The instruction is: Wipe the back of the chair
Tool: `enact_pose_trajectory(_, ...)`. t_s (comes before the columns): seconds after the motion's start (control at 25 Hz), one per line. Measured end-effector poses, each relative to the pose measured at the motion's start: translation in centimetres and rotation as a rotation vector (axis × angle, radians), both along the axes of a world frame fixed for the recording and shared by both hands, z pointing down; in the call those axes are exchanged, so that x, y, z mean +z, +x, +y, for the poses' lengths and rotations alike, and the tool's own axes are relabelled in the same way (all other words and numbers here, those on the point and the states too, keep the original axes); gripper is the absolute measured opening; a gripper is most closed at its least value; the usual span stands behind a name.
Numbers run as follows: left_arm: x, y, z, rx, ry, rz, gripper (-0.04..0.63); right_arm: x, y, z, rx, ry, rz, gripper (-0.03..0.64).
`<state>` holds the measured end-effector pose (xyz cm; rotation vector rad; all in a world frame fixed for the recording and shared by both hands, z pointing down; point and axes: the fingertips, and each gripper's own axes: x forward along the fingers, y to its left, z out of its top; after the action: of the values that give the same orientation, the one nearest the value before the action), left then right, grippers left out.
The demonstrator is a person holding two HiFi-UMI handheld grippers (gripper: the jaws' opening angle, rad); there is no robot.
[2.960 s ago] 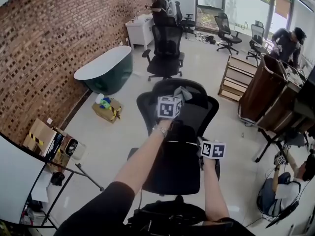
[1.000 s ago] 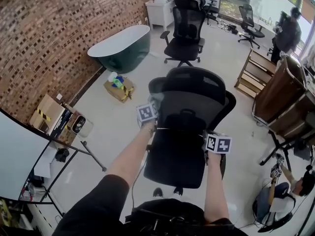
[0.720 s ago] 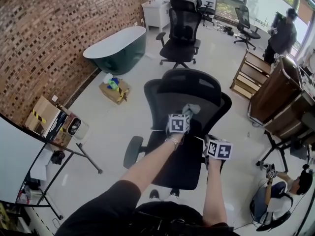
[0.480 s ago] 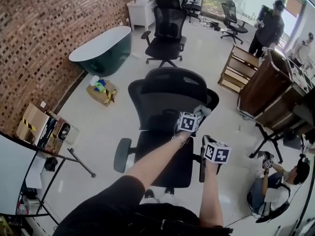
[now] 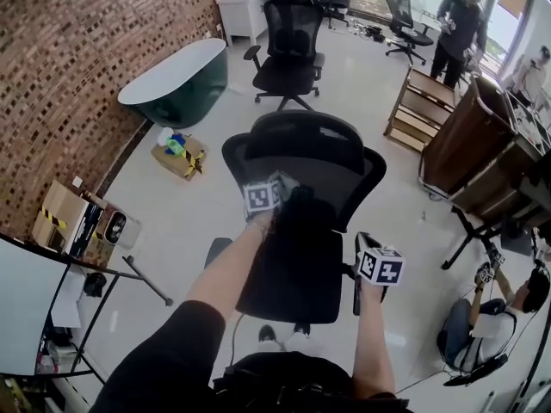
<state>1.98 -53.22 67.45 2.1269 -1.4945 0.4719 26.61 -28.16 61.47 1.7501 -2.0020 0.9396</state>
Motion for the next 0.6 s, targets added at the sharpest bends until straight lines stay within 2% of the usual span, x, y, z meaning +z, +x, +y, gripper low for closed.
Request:
enact_pose_trajectory(0.16,-0.8,-12.0,0.7,-0.174,0.055,0.014,0.029,0.4,-4.1,-1.5,-0.084,0.002,-0.008,0.005)
enact_pose_trajectory(0.24,-0.6,-14.4,1.8,-0.209,0.066,0.019,0.029,0.7,-5.9,-2.1,-0.126,0.008,-0.009,0.005)
enact_pose_trajectory(0.28,-0.4,-14.4,2.4,-0.203,0.070,0.016,0.029,1.0,-6.7,-2.3,-0.147,0.008,-0.010,0.005)
enact_pose_trajectory(0.32,-0.2,-13.6,2.9,-0.183,0.075,0.020,0.029,1.3,-7.4,-2.4,-0.164,0.004,-0.010,0.005)
enact_pose_trajectory(0.4,0.0,-9.1,4.0,-0.102,0.078,0.067,0.029,2.2,-8.5,-2.4,-0.184,-0.017,-0.015,0.005)
enact_pose_trajectory(0.48,-0.2,-2.2,5.1,0.013,0.083,0.114,0.029,3.1,-9.0,-2.4,-0.186,-0.047,-0.018,0.005)
enact_pose_trajectory(0.6,-1.7,10.0,7.0,0.220,0.120,0.140,0.029,4.4,-8.0,-1.3,-0.141,-0.089,0.006,0.005)
